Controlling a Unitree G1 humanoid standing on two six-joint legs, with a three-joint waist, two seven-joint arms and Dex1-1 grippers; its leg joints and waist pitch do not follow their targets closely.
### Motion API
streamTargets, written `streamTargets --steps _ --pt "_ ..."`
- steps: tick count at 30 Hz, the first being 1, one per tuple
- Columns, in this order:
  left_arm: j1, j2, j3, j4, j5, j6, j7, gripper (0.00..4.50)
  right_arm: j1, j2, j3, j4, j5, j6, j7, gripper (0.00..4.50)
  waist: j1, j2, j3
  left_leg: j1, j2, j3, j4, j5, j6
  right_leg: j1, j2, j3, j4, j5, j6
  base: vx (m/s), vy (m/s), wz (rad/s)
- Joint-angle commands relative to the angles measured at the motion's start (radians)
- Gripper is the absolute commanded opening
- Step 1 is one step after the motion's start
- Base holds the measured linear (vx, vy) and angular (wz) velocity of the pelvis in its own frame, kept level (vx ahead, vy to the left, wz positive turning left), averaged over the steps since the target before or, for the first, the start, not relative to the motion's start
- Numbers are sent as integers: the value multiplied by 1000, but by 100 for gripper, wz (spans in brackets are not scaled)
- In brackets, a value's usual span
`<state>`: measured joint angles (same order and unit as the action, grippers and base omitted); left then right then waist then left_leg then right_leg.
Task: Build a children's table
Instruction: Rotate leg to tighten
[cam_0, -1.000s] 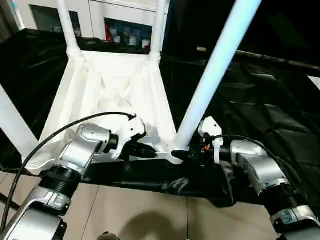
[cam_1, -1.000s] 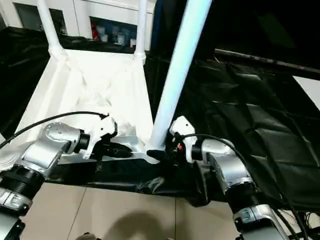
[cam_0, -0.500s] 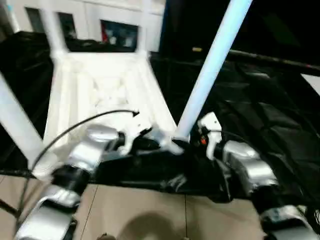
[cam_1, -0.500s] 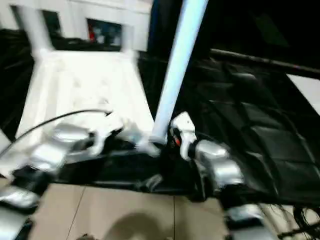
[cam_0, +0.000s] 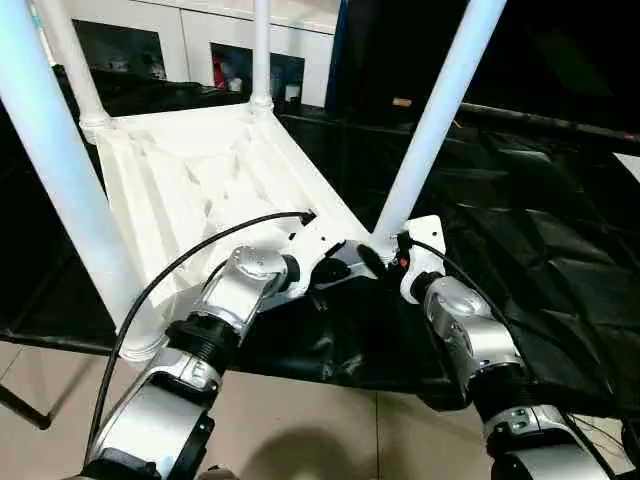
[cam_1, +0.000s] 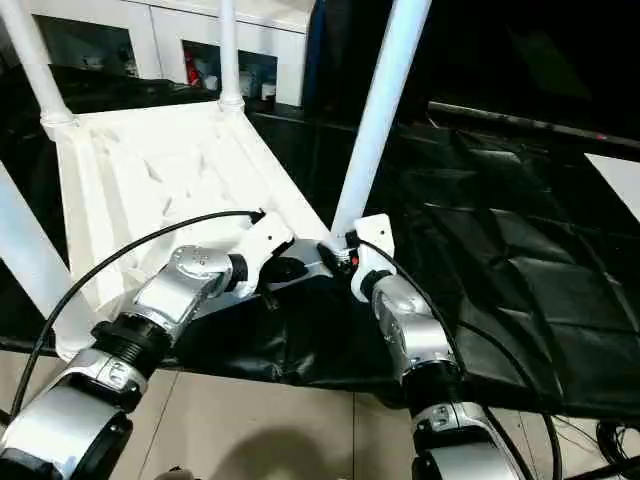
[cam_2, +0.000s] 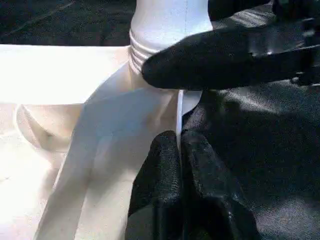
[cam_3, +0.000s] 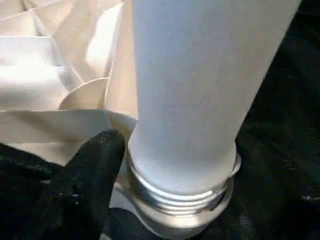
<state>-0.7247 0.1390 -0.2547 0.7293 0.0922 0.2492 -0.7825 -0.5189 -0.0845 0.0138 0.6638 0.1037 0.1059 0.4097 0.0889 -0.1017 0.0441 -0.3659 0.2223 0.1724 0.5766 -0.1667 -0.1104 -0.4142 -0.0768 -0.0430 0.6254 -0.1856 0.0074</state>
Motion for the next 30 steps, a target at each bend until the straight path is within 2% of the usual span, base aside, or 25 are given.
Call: streamTargets --steps 1,4,7,8,10,11,13,17,18,19,30 --pt "25 6 -10 4 -26 -35 -54 0 5 -4 96 -58 7 -17 163 387 0 -4 -53 1 1 7 -65 -246 20 47 -49 30 -95 -322 -118 0 0 0" --pt "47 55 -19 -21 -28 -47 -127 0 20 -74 130 -84 0 -22 282 397 0 -4 -53 0 2 7 -65 -246 27 47 -50 30 -96 -333 -119 0 0 0" --pt "76 117 -23 -76 -54 -35 -239 0 31 -143 132 -112 20 -14 389 397 1 -5 -52 -1 5 8 -65 -236 31 48 -51 31 -93 -319 -128 0 0 0" --pt "102 164 -28 -131 -90 -47 -348 0 33 -184 125 -130 35 -7 455 397 2 -4 -53 0 7 6 -66 -228 29 50 -51 29 -89 -305 -137 0 0 0" --pt "120 193 -29 -170 -118 -38 -417 0 33 -204 120 -139 45 -1 494 397 -1 0 -54 3 8 9 -65 -216 33 44 -47 31 -84 -251 -164 0 0 0" --pt "126 202 -28 -183 -128 -27 -438 0 33 -208 118 -142 49 2 506 397 1 1 -55 7 8 11 -63 -214 33 43 -48 32 -81 -232 -173 0 0 0" --pt "141 251 -25 -227 -154 10 -516 0 37 -244 125 -169 76 26 591 397 -1 3 -55 5 10 11 -64 -199 39 46 -45 31 -73 -171 -201 0 0 0" --pt "144 274 -21 -236 -159 23 -538 0 38 -259 134 -174 88 36 631 397 0 3 -57 6 8 12 -63 -195 38 48 -45 30 -70 -151 -210 0 0 0" --pt "146 279 -21 -241 -163 33 -546 0 39 -260 135 -174 89 36 638 370 0 3 -56 6 8 12 -63 -194 34 49 -46 30 -70 -154 -209 0 0 0" --pt "152 285 -18 -251 -167 37 -547 0 45 -260 143 -176 85 38 657 370 0 -1 -56 5 7 13 -62 -190 34 50 -46 30 -70 -152 -208 0 0 0" --pt "163 286 -11 -272 -172 46 -539 0 57 -251 157 -189 96 50 679 280 1 0 -57 6 6 13 -61 -173 31 51 -46 31 -69 -151 -203 0 0 0"
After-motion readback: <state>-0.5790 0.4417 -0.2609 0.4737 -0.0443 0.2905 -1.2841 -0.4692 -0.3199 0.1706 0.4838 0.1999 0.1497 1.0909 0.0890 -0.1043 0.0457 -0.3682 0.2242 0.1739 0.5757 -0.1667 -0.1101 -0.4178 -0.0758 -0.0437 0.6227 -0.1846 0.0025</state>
